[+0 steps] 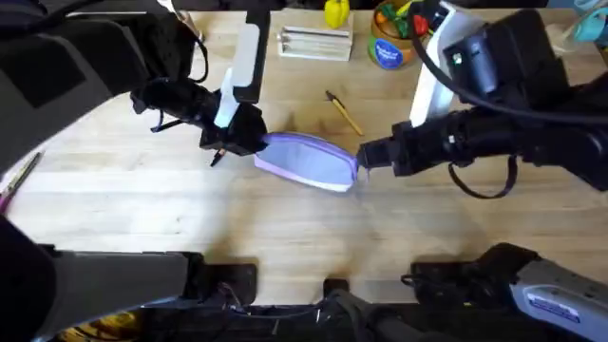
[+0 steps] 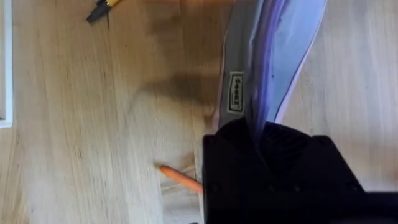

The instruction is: Unzip the bag, pick up the pens from the table one at a time and place them inside, then zip the bag closed.

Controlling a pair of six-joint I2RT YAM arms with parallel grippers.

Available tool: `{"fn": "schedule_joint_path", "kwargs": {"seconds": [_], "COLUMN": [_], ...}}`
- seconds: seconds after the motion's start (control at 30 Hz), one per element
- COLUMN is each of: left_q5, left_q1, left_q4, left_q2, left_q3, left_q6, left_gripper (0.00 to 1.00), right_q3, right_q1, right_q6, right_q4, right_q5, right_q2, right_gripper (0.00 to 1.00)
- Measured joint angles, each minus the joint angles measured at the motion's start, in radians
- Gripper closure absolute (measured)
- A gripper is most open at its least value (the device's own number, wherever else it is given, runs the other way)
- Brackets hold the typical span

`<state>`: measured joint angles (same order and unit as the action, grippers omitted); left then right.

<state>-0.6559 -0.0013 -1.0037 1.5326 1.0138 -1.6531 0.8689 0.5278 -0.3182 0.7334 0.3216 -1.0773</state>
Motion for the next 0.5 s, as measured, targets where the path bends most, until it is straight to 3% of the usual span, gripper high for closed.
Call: {"fn": "schedule_joint_path", "kwargs": {"seconds": [0.5], "left_q5": [0.014], "left_q1": [0.005], "left_q4": [0.002], "left_q2": [0.0], "left_q3": [0.0], "left_q6": [0.0], "left_gripper": [0.959], "right_q3": [0.171], "right_q1": [0.051], "right_q6": [0.0], "right_q4": [-0.081], "right_q5": [-0.007], "right_q2": [-0.253], "right_gripper": [0.973]}}
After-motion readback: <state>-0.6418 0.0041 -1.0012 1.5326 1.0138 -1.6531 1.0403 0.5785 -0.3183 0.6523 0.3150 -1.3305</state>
